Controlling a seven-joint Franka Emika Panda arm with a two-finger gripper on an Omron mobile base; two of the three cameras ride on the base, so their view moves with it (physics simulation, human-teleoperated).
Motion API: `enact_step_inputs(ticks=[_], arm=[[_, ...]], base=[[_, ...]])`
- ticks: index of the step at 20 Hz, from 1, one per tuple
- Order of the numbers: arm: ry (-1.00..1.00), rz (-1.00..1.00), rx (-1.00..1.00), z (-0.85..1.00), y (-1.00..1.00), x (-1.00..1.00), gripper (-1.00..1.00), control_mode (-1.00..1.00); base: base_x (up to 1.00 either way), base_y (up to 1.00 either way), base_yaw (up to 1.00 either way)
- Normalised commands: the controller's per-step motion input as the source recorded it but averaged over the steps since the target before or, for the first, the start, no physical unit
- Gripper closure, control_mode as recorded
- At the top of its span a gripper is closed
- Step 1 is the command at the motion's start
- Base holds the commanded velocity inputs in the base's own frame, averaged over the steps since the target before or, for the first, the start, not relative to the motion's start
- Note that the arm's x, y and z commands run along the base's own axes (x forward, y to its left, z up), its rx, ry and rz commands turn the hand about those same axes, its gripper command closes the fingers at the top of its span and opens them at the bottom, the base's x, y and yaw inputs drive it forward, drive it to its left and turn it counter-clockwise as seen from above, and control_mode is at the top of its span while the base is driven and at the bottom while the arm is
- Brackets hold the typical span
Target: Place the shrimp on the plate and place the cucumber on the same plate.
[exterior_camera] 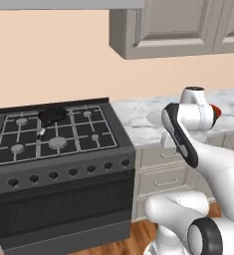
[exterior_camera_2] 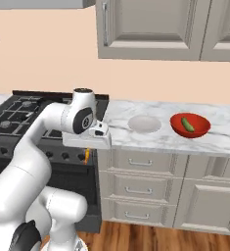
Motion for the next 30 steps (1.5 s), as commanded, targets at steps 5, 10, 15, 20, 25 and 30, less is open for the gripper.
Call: enact_step_inputs(ticks=[5, 10, 15, 20, 25, 30], arm=[[0.00, 0.00, 0.00, 0.00, 0.00, 0.00, 1.00, 1.00], [0.00, 0.00, 0.00, 0.00, 0.00, 0.00, 1.00, 1.00], [0.00, 0.00, 0.00, 0.00, 0.00, 0.00, 1.00, 1.00], [0.00, 0.00, 0.00, 0.00, 0.00, 0.00, 1.00, 1.00], [0.00, 0.00, 0.00, 0.00, 0.00, 0.00, 1.00, 1.00], [0.00, 0.00, 0.00, 0.00, 0.00, 0.00, 1.00, 1.00]], base=[[0.30, -0.64, 0.07], [0.45, -0.61, 0.15], [0.54, -0.52, 0.12], [0.49, -0.26, 0.01], [0.43, -0.36, 0.00], [0.31, -0.38, 0.00]])
